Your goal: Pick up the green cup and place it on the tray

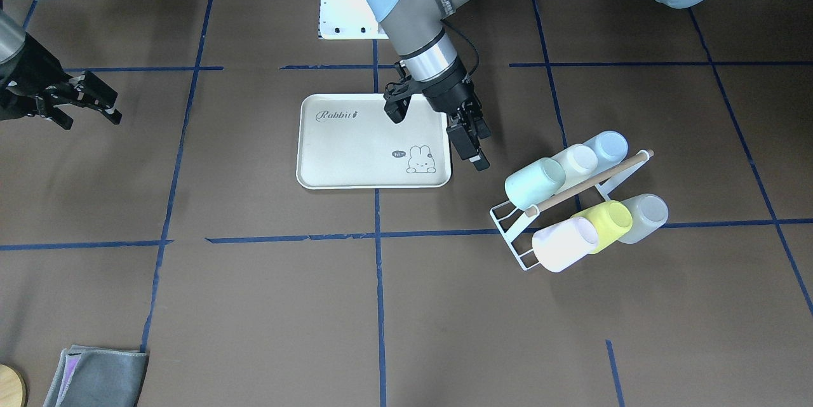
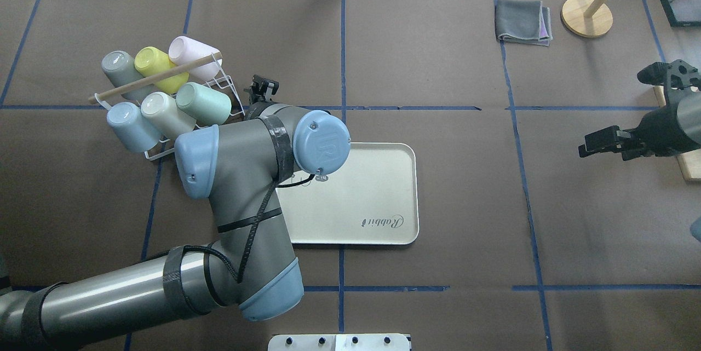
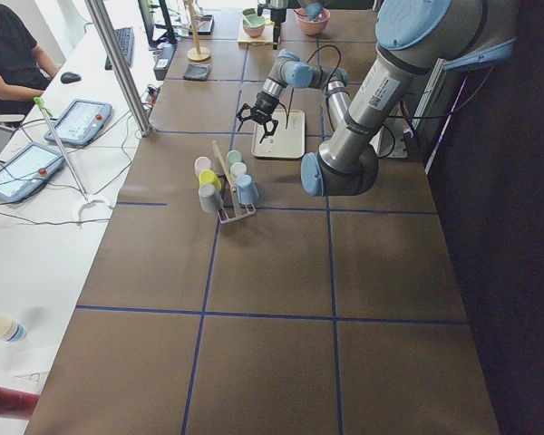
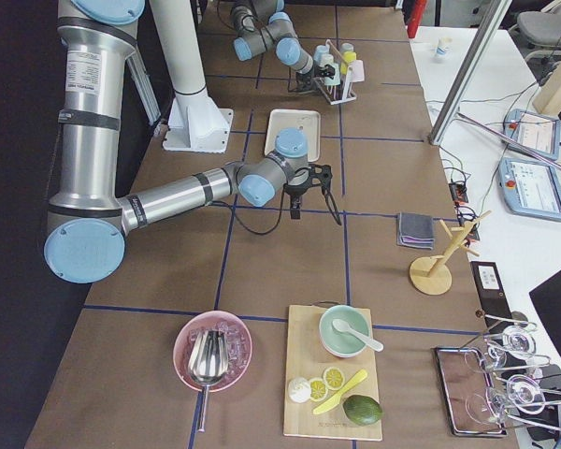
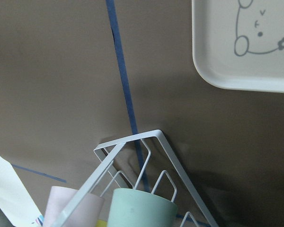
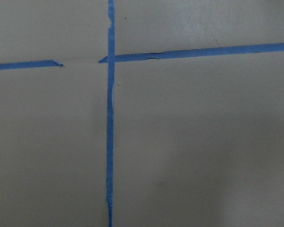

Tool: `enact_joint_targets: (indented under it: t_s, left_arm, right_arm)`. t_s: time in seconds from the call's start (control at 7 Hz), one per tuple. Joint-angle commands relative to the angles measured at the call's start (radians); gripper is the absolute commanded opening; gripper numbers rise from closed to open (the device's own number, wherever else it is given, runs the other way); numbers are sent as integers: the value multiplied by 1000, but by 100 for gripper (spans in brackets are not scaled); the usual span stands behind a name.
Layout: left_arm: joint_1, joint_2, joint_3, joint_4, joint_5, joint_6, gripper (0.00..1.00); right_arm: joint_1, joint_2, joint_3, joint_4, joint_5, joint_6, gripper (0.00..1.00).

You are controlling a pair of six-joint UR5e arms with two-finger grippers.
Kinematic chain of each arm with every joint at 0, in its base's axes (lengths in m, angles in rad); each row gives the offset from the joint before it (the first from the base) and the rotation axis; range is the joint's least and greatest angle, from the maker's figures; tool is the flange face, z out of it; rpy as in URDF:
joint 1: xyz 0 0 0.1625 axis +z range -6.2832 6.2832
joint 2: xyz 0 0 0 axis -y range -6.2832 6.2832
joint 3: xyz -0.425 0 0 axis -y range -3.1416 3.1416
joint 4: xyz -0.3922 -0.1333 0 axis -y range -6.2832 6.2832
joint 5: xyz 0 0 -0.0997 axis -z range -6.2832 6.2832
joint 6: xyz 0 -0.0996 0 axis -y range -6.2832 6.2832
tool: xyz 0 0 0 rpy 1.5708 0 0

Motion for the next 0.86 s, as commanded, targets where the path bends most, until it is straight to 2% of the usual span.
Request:
enact_joint_targets:
  t_s: [0.0,0.14,0.29,0.71]
  left_arm:
    - [9,-29,70,123,64,13,100]
    - [11,-35,87,178,72,13,100]
    - [14,-97,180,207,74,12,100]
    - [14,-136,297,235,100,-1,100]
  right_arm:
    - [8,-14,2,0,5,-18,100]
    - [7,-14,1,0,5,-18,100]
    - [8,-16,4,0,5,-18,100]
    - [13,-27,11,4,11,-18,100]
